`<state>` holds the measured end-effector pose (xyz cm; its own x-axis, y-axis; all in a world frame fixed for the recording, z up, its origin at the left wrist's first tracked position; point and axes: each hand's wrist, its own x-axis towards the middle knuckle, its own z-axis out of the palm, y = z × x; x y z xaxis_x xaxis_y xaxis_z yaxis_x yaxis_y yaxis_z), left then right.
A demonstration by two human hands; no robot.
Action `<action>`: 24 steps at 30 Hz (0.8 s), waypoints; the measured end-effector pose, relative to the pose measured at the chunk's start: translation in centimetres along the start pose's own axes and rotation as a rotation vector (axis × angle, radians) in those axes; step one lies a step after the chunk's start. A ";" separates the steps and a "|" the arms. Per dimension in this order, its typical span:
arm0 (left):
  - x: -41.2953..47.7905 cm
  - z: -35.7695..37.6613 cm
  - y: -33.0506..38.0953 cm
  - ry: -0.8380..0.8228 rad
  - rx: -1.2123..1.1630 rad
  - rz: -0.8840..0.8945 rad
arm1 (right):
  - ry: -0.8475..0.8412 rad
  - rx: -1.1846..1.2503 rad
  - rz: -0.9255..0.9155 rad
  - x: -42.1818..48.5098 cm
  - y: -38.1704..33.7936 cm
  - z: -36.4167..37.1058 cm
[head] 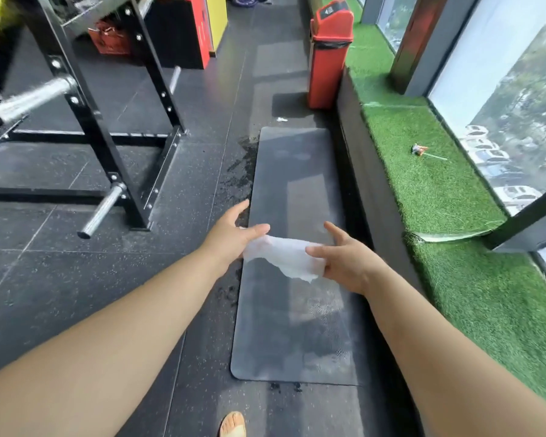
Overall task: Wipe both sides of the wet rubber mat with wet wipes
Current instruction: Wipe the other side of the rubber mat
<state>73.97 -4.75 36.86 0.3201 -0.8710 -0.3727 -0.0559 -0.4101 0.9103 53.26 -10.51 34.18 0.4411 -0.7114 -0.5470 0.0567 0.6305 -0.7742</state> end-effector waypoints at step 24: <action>23.4 4.6 10.8 -0.632 1.356 0.375 | 0.653 -1.095 -0.382 13.4 -11.9 -2.0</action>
<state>76.49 -30.81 37.16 -0.3289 -0.8019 -0.4988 -0.9400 0.2269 0.2550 56.76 -28.19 35.46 0.0337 -0.9981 -0.0523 -0.8008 0.0043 -0.5989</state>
